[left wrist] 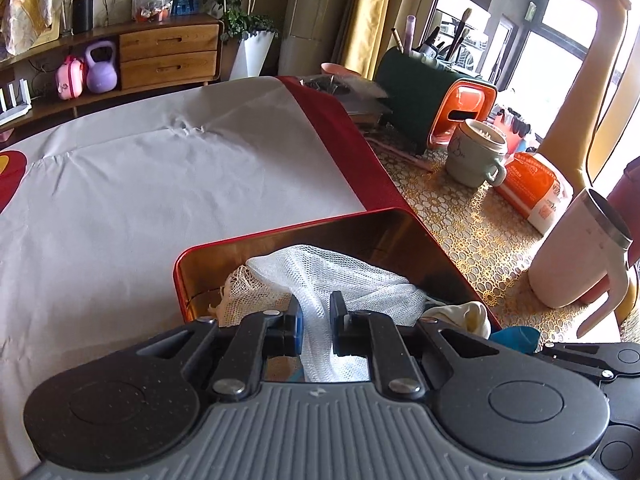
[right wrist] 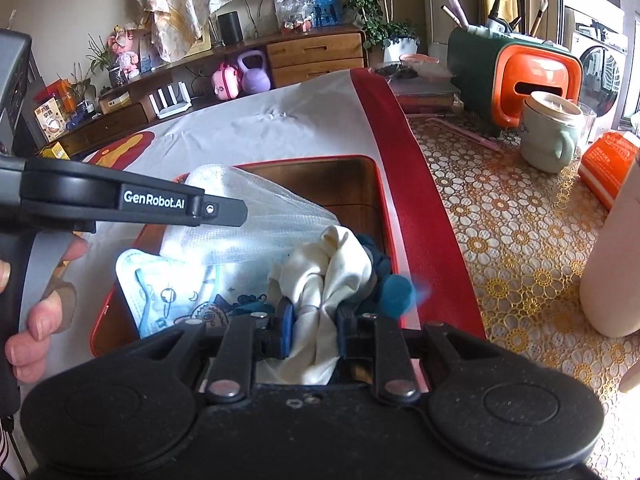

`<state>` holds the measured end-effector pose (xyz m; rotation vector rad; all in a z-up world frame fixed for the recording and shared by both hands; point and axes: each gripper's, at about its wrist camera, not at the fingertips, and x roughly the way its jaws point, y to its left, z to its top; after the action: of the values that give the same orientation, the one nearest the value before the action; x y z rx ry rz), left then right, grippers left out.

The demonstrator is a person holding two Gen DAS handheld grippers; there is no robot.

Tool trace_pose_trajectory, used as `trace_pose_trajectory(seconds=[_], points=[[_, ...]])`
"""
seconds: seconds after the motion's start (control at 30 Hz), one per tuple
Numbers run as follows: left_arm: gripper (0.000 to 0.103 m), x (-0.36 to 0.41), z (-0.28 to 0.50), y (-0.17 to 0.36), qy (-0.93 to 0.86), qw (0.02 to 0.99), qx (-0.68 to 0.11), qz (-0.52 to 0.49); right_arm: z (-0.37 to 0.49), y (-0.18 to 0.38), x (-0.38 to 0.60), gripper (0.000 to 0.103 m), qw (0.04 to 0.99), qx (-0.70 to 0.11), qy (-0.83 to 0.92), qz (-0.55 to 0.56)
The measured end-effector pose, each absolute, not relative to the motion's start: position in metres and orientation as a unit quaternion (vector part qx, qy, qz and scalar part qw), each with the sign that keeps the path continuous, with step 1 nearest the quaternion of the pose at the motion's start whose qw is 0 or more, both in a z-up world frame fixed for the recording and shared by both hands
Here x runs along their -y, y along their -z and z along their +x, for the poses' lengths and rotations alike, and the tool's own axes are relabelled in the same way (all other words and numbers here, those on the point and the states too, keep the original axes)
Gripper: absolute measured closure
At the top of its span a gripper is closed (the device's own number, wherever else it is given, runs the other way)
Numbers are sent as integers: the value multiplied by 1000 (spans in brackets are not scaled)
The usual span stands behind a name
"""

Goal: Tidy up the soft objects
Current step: 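Carry the white cloth and mesh bag over the red tin and lower them inside, then open both tools to release the items and withdraw from the tin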

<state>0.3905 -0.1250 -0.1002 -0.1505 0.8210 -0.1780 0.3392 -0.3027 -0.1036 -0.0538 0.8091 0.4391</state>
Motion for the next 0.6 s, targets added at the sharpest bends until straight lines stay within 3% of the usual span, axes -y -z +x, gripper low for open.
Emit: trace_pose_trajectory(seconds=[0.13, 0.23, 0.3, 0.33, 0.6], points=[[82, 122, 390, 100, 87, 908, -404, -76, 340, 106, 303, 80, 895, -393, -210, -26], [67, 121, 387, 98, 88, 908, -403, -77, 341, 105, 303, 79, 894, -395, -209, -29], [40, 119, 383, 95, 86, 910, -397, -79, 340, 105, 302, 77, 894, -395, -208, -31], [36, 118, 381, 93, 84, 913, -391, -78, 340, 104, 302, 77, 894, -395, -208, -31], [34, 109, 365, 74, 73, 921, -374, -75, 334, 94, 300, 67, 899, -388, -201, -41]])
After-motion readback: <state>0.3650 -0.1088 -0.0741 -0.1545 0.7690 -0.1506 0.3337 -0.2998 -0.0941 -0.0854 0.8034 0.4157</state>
